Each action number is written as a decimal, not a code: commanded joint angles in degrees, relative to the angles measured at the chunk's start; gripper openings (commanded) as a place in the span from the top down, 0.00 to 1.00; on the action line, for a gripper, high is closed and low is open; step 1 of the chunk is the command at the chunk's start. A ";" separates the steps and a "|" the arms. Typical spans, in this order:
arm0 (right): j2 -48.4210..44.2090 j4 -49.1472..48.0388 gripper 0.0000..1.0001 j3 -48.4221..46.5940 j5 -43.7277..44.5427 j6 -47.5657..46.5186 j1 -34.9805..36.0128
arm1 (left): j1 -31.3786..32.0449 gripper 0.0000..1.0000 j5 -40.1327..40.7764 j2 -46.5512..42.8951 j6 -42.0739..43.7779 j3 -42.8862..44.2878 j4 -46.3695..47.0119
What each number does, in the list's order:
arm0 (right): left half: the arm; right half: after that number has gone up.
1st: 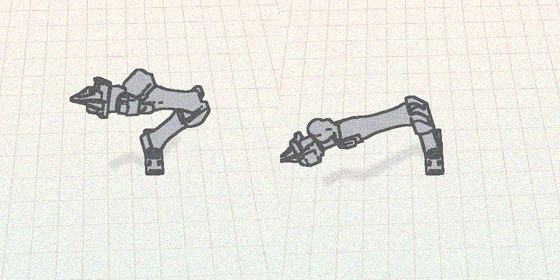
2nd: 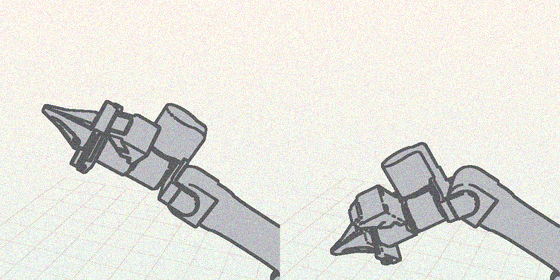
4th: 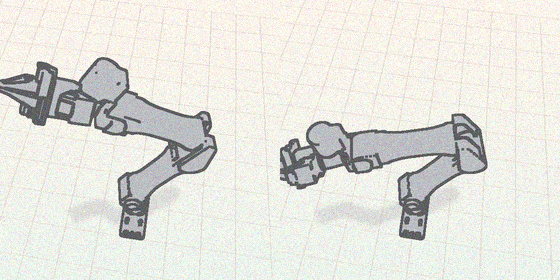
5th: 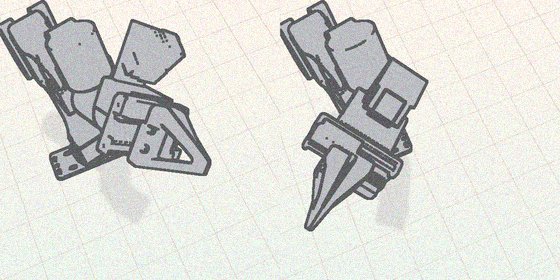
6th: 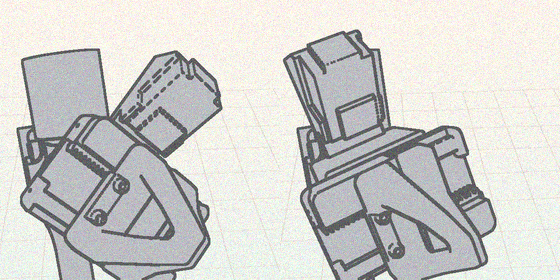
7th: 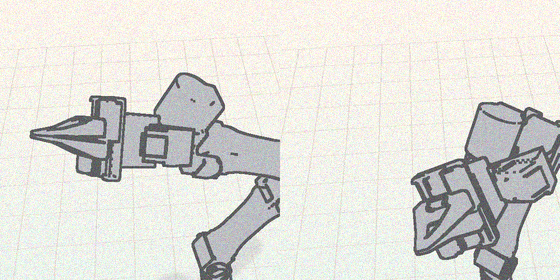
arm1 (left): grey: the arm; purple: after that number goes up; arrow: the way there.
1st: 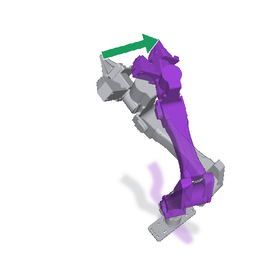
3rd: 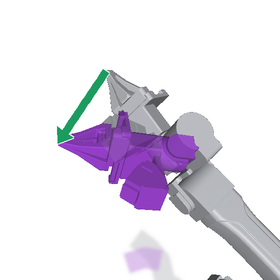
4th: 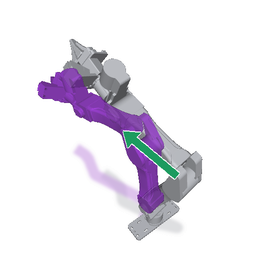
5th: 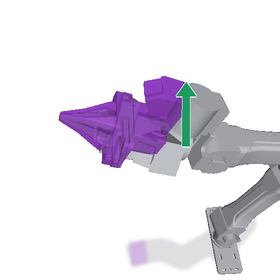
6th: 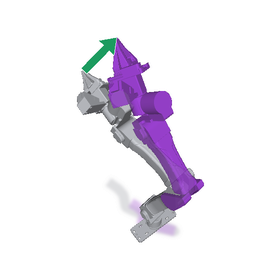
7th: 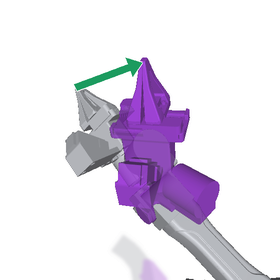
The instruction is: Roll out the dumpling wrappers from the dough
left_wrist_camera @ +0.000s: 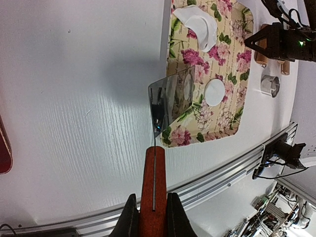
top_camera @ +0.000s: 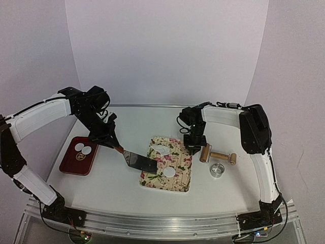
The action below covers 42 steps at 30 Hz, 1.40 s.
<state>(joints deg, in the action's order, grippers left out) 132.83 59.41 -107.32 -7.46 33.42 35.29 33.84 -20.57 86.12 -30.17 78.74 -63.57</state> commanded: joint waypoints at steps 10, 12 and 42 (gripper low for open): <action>3.39 1.12 1.00 -2.98 1.17 -2.34 0.22 | 2.10 1.00 -3.30 3.89 -0.95 3.14 -2.31; 3.33 1.02 1.00 -2.98 1.09 -2.37 0.24 | 2.18 1.00 -2.65 4.20 -1.52 3.10 -2.56; 3.22 1.07 1.00 -3.25 -0.94 -3.65 0.23 | 2.27 1.00 -4.57 3.04 -8.57 -6.46 9.94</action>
<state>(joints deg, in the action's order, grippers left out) 134.09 58.70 -109.61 -9.35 31.56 35.03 35.92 -27.40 89.58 -37.65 74.31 -55.37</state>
